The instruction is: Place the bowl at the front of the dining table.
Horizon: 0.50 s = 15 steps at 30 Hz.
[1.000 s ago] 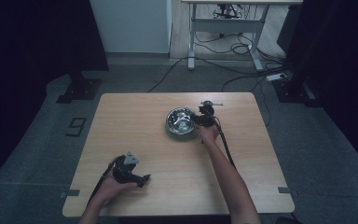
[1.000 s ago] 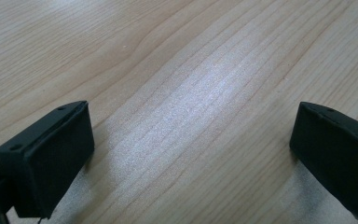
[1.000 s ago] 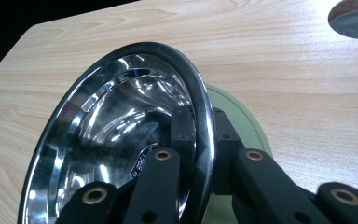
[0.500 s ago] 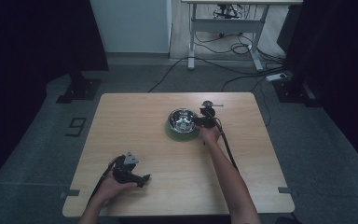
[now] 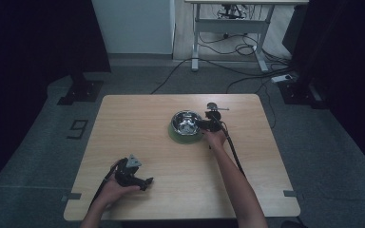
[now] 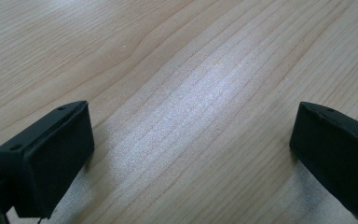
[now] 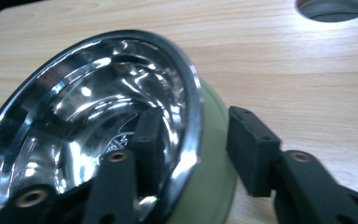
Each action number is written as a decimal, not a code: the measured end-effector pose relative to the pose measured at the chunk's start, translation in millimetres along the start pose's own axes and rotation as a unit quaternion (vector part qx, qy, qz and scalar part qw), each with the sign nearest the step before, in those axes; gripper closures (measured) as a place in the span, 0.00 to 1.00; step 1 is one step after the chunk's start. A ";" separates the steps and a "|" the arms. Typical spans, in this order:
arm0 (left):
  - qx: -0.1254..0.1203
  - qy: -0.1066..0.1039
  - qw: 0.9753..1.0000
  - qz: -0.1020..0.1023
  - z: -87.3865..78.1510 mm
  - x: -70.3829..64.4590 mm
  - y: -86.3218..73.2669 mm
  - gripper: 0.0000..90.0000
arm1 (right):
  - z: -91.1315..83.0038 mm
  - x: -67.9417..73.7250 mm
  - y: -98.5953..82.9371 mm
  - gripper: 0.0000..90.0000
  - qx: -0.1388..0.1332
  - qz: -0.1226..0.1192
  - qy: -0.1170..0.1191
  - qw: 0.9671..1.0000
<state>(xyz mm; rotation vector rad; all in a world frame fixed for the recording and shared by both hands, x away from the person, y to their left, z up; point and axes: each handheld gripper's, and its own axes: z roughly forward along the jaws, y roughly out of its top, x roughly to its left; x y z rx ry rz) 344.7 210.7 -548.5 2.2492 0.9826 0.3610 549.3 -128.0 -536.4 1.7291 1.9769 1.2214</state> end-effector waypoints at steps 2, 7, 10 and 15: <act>0.000 0.000 1.000 0.000 0.0 0.0 0.0 0.00 | -3.2 -2.9 -1.0 0.57 -0.004 0.002 0.004 1.000; 0.000 0.000 1.000 0.000 0.0 0.0 0.0 0.00 | -11.6 -4.2 -4.1 0.53 -0.012 -0.009 0.019 1.000; 0.000 0.000 1.000 0.000 0.0 0.0 0.0 0.00 | -16.4 -4.7 -5.1 0.51 -0.014 -0.016 0.026 0.999; 0.000 0.000 1.000 0.000 0.0 0.0 0.0 0.00 | -25.1 -4.7 -5.8 0.49 -0.016 -0.028 0.031 0.999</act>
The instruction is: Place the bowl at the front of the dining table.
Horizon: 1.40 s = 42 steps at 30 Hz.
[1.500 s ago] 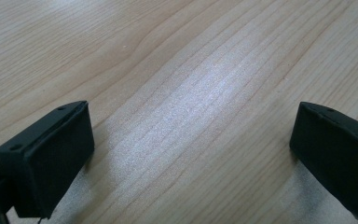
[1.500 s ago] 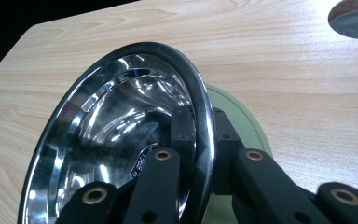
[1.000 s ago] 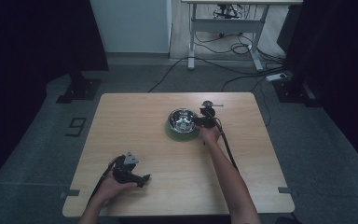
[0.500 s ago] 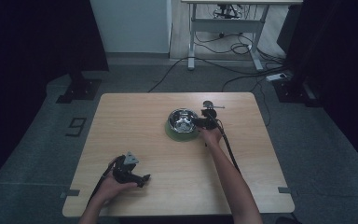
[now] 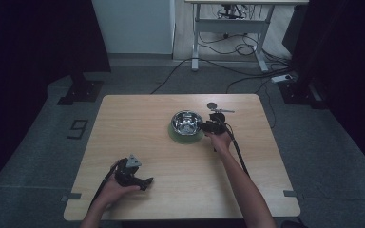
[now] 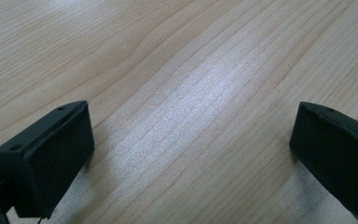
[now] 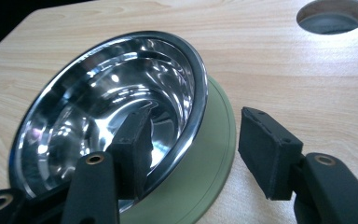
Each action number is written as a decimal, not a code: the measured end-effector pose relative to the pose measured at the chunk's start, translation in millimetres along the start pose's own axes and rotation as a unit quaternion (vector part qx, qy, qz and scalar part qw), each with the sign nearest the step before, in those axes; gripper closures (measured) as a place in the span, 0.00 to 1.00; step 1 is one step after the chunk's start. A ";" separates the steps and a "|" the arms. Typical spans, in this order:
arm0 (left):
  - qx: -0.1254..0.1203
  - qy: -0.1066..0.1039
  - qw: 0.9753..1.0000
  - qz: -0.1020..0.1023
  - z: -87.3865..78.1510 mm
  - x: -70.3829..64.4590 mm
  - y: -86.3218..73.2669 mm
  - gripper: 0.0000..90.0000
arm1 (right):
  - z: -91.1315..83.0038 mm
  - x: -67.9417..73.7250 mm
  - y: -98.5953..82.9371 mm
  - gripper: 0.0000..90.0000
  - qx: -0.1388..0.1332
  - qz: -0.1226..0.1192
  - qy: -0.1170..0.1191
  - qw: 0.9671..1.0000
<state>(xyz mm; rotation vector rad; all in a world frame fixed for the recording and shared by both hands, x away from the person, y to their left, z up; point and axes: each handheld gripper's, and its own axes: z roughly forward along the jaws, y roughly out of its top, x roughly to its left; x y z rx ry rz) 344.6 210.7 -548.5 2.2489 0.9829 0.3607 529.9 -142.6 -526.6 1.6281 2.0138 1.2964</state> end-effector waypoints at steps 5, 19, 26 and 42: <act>0.000 0.000 1.000 0.000 0.0 0.0 0.0 0.00 | -10.5 -0.8 -0.3 0.49 -0.006 -0.007 0.008 1.000; 0.000 0.000 1.000 0.000 0.0 0.0 0.0 0.00 | -43.4 3.8 -6.3 0.45 -0.001 -0.039 0.037 0.999; 0.000 0.000 1.000 0.000 0.0 -0.1 0.0 0.00 | -65.9 5.2 -12.5 0.44 -0.002 -0.046 0.050 0.998; 0.000 0.001 1.000 -0.001 -0.1 -0.4 0.1 0.00 | -110.2 -1.5 -39.0 0.42 0.006 -0.055 0.052 0.997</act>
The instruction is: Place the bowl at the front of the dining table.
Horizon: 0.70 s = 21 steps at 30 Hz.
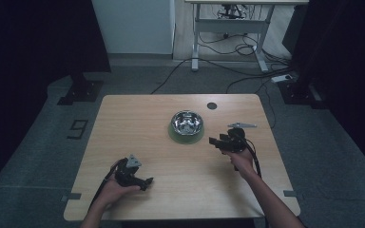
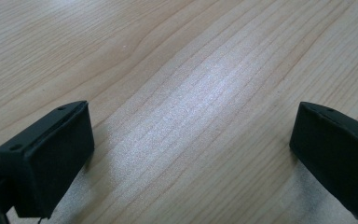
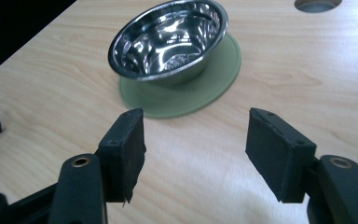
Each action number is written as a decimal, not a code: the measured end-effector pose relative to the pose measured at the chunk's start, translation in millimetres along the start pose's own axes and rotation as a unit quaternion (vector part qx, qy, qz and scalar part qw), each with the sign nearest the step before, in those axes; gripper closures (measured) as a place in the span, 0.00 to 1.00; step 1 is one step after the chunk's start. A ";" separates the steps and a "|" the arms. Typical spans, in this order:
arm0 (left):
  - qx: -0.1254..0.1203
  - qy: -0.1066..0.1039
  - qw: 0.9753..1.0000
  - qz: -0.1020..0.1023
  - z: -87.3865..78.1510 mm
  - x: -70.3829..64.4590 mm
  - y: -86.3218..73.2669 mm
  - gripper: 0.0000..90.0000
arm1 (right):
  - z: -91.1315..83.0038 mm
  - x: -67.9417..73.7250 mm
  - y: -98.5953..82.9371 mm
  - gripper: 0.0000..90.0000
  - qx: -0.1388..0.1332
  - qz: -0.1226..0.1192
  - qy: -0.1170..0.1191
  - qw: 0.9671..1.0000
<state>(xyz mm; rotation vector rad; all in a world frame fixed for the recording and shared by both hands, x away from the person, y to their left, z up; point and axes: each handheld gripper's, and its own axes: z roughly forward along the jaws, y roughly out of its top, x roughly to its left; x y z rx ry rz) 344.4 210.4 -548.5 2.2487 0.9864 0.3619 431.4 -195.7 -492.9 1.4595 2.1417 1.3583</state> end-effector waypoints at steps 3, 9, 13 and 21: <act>0.000 0.000 1.000 0.000 0.0 -0.1 0.0 0.00 | -6.9 -0.7 -6.9 0.41 0.004 -0.001 0.000 1.000; 0.000 0.000 1.000 0.000 0.0 -0.2 0.0 0.00 | -20.9 -2.1 -19.0 0.41 0.012 -0.005 -0.004 1.000; 0.000 0.000 1.000 0.000 0.0 -0.2 0.0 0.00 | -28.4 -2.5 -27.7 0.40 0.019 -0.006 -0.003 1.000; 0.000 0.001 1.000 -0.001 0.0 -0.5 0.0 0.00 | -34.4 -2.8 -50.5 0.40 0.041 -0.010 0.000 0.999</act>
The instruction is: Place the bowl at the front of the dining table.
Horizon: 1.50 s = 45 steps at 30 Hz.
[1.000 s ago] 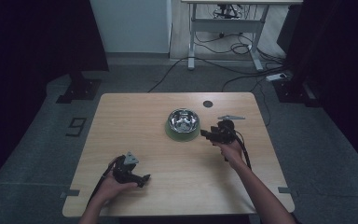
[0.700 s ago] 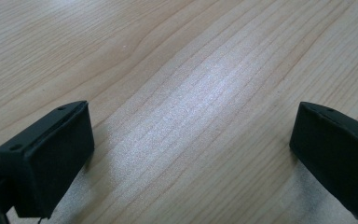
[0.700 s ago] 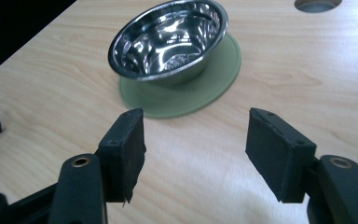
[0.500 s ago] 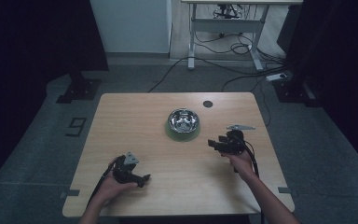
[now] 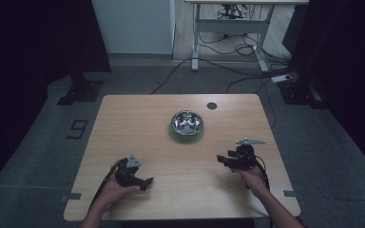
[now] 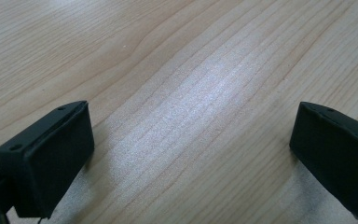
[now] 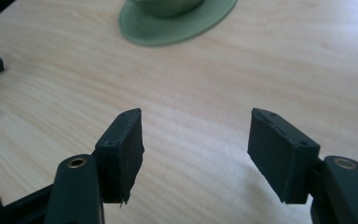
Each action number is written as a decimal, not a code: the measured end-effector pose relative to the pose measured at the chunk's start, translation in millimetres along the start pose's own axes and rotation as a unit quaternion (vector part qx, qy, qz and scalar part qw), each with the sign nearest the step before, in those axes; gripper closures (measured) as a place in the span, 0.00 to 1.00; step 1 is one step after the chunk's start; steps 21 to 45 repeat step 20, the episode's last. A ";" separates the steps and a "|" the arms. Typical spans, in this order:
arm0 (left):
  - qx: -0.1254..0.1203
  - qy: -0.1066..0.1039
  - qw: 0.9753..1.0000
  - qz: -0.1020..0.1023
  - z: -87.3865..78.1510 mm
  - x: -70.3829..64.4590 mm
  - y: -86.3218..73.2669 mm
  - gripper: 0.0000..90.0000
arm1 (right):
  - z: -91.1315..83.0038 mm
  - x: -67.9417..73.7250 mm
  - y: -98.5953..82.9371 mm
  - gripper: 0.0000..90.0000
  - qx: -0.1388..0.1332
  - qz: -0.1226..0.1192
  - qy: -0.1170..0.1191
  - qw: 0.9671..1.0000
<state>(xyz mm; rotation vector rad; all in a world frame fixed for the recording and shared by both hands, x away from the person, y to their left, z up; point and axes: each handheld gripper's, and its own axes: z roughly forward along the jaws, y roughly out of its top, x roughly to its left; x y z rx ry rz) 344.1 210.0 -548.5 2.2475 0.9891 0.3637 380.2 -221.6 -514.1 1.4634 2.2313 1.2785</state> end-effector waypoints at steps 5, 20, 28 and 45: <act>0.000 0.000 1.000 0.000 -0.1 0.0 0.0 0.00 | 1.6 5.3 -4.9 0.40 0.010 -0.018 -0.004 1.000; 0.001 0.000 1.000 0.000 -0.1 -0.1 0.1 0.00 | 9.6 -0.2 -3.1 0.37 0.020 -0.018 -0.019 0.999; 0.001 0.000 1.000 0.000 -0.1 -0.1 0.1 0.00 | 9.6 -0.2 -3.1 0.37 0.020 -0.018 -0.019 0.999; 0.001 0.000 1.000 0.000 -0.1 -0.1 0.1 0.00 | 9.6 -0.2 -3.1 0.37 0.020 -0.018 -0.019 0.999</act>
